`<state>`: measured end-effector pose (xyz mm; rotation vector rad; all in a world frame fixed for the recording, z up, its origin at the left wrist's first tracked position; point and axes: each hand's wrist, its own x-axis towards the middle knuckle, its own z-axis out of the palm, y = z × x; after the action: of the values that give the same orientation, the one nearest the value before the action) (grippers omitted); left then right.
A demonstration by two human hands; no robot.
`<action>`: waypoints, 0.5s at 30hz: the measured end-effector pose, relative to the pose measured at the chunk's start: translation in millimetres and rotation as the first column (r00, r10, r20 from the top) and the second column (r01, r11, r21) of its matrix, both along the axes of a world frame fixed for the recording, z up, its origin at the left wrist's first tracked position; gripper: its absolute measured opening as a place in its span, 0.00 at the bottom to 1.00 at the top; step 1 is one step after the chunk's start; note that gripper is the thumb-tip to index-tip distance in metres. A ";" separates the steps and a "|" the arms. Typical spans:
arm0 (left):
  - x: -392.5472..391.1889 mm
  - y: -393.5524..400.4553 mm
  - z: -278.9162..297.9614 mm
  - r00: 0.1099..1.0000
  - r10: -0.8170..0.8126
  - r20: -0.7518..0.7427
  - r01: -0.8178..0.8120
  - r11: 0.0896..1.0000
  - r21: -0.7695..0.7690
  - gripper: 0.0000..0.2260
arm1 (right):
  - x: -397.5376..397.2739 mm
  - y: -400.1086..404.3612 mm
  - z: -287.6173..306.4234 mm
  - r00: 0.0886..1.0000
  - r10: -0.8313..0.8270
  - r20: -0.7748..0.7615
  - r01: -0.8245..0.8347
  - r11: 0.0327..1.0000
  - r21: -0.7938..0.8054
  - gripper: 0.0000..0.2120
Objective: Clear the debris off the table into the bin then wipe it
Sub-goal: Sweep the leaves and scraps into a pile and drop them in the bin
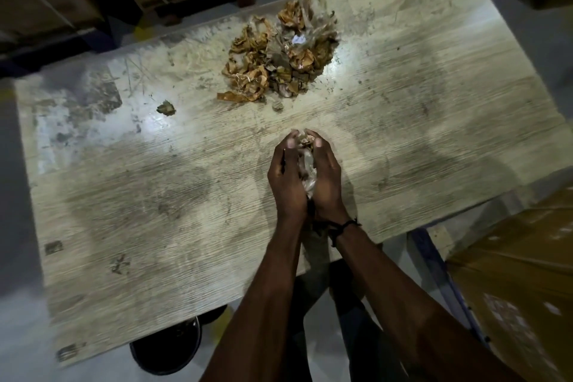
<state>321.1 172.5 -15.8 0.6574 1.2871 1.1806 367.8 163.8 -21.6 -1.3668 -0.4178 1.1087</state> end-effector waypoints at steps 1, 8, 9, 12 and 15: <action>0.0 0.3 2.7 1.000 0.013 0.013 -0.013 1.000 -0.022 0.20 | 0.1 0.9 4.2 1.000 -0.004 -0.011 0.004 1.000 -0.011 0.15; -6.9 6.8 46.5 0.995 0.066 0.081 -0.062 0.997 -0.043 0.11 | -6.0 7.2 44.4 0.997 -0.042 -0.060 0.043 0.999 0.013 0.11; -7.6 8.3 56.2 0.994 0.070 0.082 -0.068 0.997 -0.026 0.08 | -7.6 9.3 52.2 0.997 -0.042 -0.067 0.043 0.999 0.019 0.11; -14.3 14.0 90.4 0.992 0.087 0.095 -0.091 0.995 0.034 0.05 | -12.3 15.3 87.5 0.998 -0.034 -0.050 0.037 0.997 0.066 0.14; -20.9 20.1 124.7 0.989 0.086 0.122 -0.097 0.991 0.090 0.05 | -19.2 22.5 124.5 1.000 -0.029 -0.008 0.029 0.992 0.123 0.16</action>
<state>300.2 192.6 108.9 0.5940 1.1772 1.3439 348.6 186.3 103.0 -1.2571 -0.4536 1.0456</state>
